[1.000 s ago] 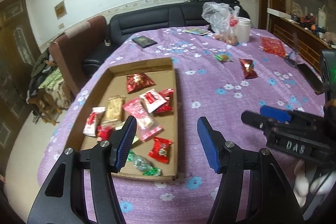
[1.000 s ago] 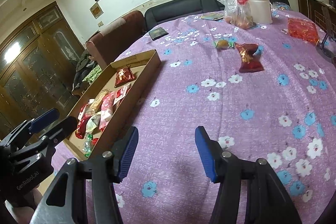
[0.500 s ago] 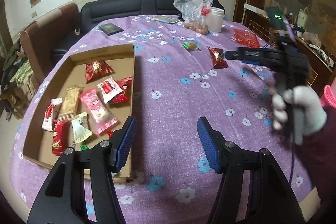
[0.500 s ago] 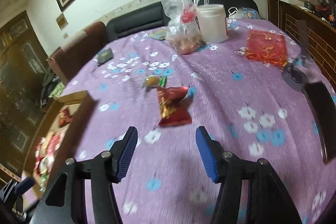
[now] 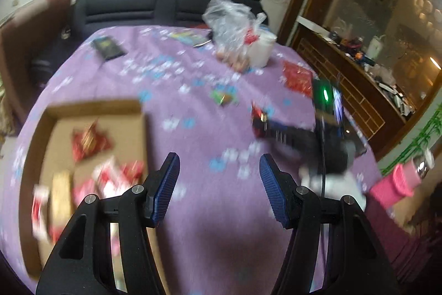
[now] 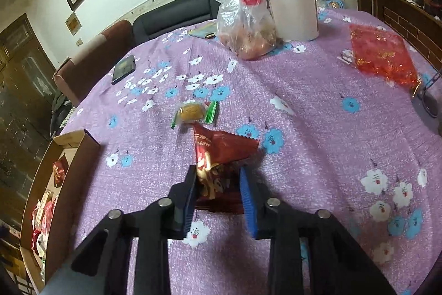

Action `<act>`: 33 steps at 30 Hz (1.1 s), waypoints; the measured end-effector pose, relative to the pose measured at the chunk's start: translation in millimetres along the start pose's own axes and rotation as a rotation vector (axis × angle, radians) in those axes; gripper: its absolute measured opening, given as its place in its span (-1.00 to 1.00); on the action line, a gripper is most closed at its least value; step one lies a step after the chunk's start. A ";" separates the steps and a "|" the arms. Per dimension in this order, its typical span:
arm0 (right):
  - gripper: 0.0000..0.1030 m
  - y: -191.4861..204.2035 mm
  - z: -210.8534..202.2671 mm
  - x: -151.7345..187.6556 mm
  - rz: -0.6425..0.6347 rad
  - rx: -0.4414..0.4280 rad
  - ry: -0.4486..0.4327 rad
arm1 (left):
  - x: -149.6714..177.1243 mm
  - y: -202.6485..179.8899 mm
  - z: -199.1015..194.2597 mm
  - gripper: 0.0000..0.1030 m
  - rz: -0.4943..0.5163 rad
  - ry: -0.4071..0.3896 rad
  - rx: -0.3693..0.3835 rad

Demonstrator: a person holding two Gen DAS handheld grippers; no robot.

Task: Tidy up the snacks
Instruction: 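Move the right tool to the red-brown candy and grasp it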

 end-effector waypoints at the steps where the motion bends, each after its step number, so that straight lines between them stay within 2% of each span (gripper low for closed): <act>1: -0.46 -0.2 -3.9 0.7 -0.007 0.002 -0.002 | -12.7 -3.1 12.5 0.17 0.013 0.019 0.016; 5: -0.48 -3.7 -15.8 1.5 0.013 -0.030 0.013 | -54.0 -13.8 83.1 0.17 0.047 0.118 0.038; 9: -0.51 -14.9 -18.1 -2.7 0.077 -0.095 0.034 | -77.4 -5.3 145.2 0.17 -0.069 0.190 0.068; 10: -0.51 -18.6 -15.0 -2.4 0.102 -0.125 0.048 | -85.0 -3.6 162.0 0.17 -0.083 0.191 0.053; 13: -0.50 -29.3 -5.4 -1.3 0.181 -0.209 0.090 | -97.6 -1.5 197.6 0.17 -0.081 0.202 0.027; 18: -0.50 -26.4 -4.5 -1.3 0.170 -0.206 0.085 | -98.7 -7.4 242.6 0.17 -0.021 0.261 0.008; 22: -0.46 -27.2 -3.9 -1.5 0.171 -0.203 0.072 | -98.3 -11.4 250.3 0.17 0.054 0.242 -0.036; 23: -0.45 -27.7 -3.6 -1.4 0.171 -0.203 0.067 | -97.0 -13.1 250.5 0.11 0.078 0.241 -0.055; 24: -0.45 -27.7 -2.7 -1.2 0.167 -0.198 0.066 | -92.7 -16.1 250.0 -0.09 0.124 0.240 -0.094; 25: -0.45 -27.4 -2.5 -1.0 0.162 -0.196 0.066 | -87.5 -19.7 247.4 -0.21 0.169 0.236 -0.120; 27: -0.46 -26.7 -4.0 -0.8 0.160 -0.194 0.069 | -77.0 -22.7 239.1 -0.37 0.205 0.241 -0.100; 31: -0.58 -22.2 -8.1 -3.6 0.143 -0.222 0.090 | -50.7 -20.6 213.3 -0.39 0.248 0.277 -0.093; 33: -0.59 -14.4 -9.8 -3.0 0.106 -0.244 0.128 | -35.5 -16.8 197.4 -0.39 0.244 0.305 -0.083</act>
Point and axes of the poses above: each gripper's, at about its wrist camera, not at the fingertips, and z roughly the way its jaws point, y to its left, x to its underside, the point moved 3 cm from there along z, roughly the way its jaws point
